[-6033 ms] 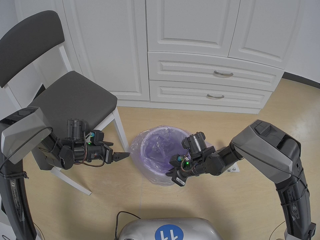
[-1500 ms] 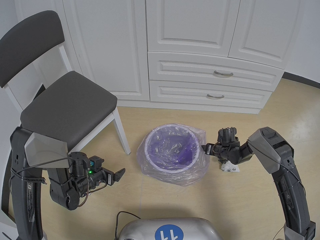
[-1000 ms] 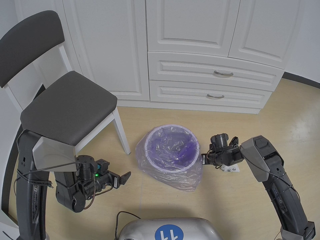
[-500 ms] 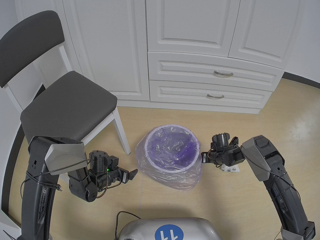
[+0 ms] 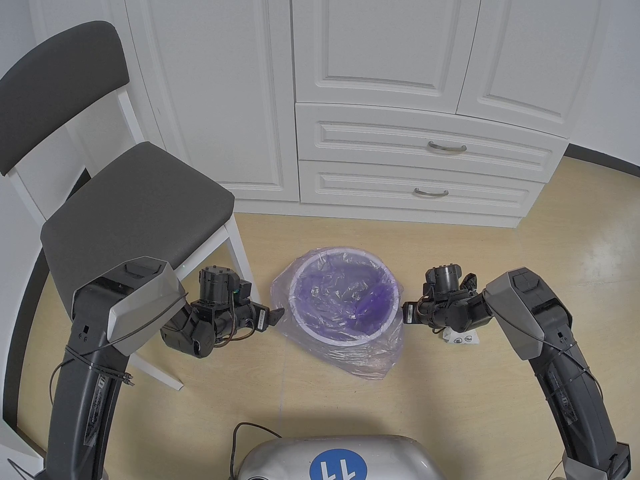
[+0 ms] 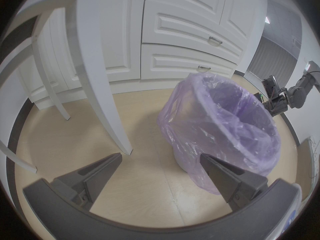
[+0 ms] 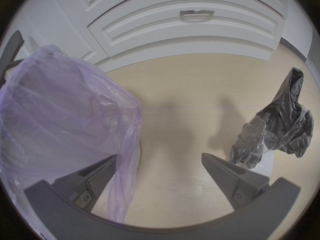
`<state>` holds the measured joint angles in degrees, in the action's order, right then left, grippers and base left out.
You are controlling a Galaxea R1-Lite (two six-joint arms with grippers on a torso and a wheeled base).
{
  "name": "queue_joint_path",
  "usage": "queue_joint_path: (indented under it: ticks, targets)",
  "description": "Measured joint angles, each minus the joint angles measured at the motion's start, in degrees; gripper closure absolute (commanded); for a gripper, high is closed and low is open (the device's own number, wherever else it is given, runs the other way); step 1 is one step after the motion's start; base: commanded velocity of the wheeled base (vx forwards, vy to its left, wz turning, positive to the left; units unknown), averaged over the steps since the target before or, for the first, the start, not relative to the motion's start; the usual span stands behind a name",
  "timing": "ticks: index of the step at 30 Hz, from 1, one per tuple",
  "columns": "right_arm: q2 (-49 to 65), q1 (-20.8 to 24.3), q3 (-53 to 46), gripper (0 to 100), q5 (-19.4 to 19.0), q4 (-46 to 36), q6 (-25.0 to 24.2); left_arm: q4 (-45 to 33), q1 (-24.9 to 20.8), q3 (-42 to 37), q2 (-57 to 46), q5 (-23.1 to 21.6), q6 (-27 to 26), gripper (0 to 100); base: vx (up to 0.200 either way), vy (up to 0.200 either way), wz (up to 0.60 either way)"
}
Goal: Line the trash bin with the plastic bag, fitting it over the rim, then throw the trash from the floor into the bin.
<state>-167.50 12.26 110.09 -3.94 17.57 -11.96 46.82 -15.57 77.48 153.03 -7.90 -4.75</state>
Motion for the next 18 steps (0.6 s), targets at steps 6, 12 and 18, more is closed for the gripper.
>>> queue_joint_path:
  ticks: [6, 12, 18]
  targets:
    - [0.16, 0.02, -0.11, 0, 0.02, -0.16, -0.05, -7.22, 0.13, 11.29, 3.89, 0.02, -0.39, 0, 0.0, 0.0, 0.0]
    - [0.18, 0.02, 0.24, 0, 0.09, -2.11, 0.02, -15.82, 0.13, 25.36, 9.16, 0.22, -1.05, 0, 0.0, 0.0, 0.0]
    - [-0.01, 0.02, 2.67, 0, 0.3, -13.25, 0.39, -24.0, 0.16, 35.0, 14.47, 0.54, -2.28, 0, 0.0, 0.0, 0.0]
